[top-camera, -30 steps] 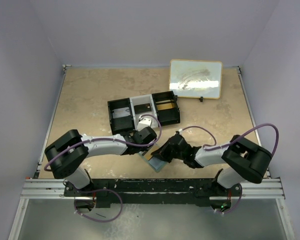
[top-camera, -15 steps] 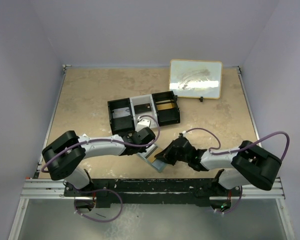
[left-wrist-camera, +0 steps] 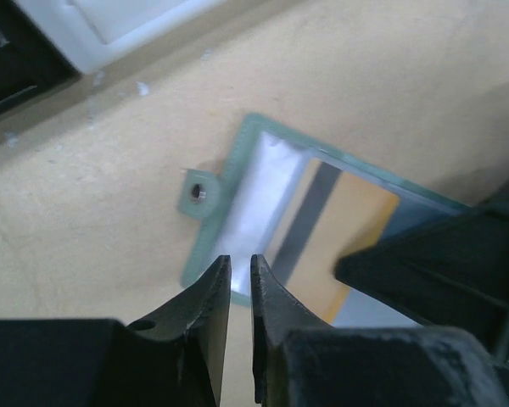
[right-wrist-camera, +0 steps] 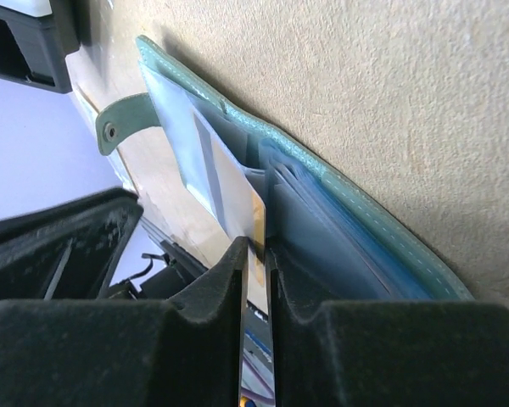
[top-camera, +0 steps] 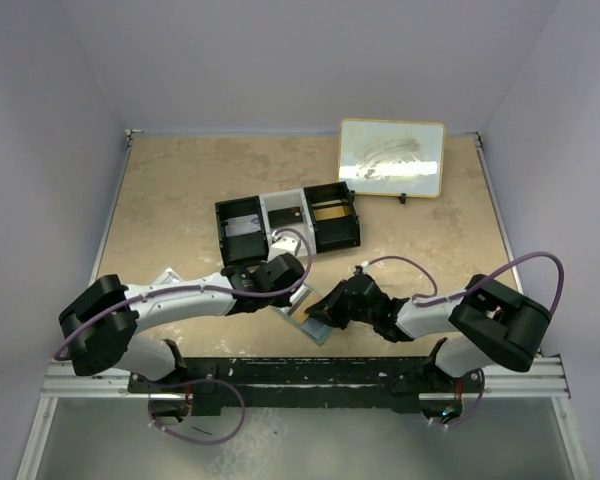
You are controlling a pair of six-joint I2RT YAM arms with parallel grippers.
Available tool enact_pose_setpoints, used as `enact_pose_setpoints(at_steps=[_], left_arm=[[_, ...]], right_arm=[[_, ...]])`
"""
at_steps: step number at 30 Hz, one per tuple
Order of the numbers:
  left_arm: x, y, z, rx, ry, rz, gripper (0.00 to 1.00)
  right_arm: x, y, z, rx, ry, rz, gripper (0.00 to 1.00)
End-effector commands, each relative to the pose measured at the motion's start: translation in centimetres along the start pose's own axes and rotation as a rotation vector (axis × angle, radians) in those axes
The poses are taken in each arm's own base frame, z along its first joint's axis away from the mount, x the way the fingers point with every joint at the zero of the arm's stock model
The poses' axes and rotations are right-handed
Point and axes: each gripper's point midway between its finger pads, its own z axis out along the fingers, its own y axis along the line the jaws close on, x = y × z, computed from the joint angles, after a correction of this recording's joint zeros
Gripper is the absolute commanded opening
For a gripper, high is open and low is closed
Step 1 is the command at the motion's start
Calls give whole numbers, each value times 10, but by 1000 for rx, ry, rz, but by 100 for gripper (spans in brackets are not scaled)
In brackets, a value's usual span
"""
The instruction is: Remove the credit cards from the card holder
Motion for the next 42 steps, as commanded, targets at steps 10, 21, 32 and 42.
enact_pose_setpoints(at_steps=[10, 21, 32, 42], left_arm=[[25, -34, 18, 43, 64, 93, 13], [26, -14, 19, -50, 33, 81, 11], [29, -14, 21, -52, 45, 88, 10], [32, -13, 23, -64, 56, 92, 9]], right_arm=[[2, -40, -3, 86, 14, 21, 28], [-1, -42, -7, 91, -2, 38, 26], [0, -42, -9, 90, 3, 30, 21], [-2, -44, -14, 87, -11, 28, 19]])
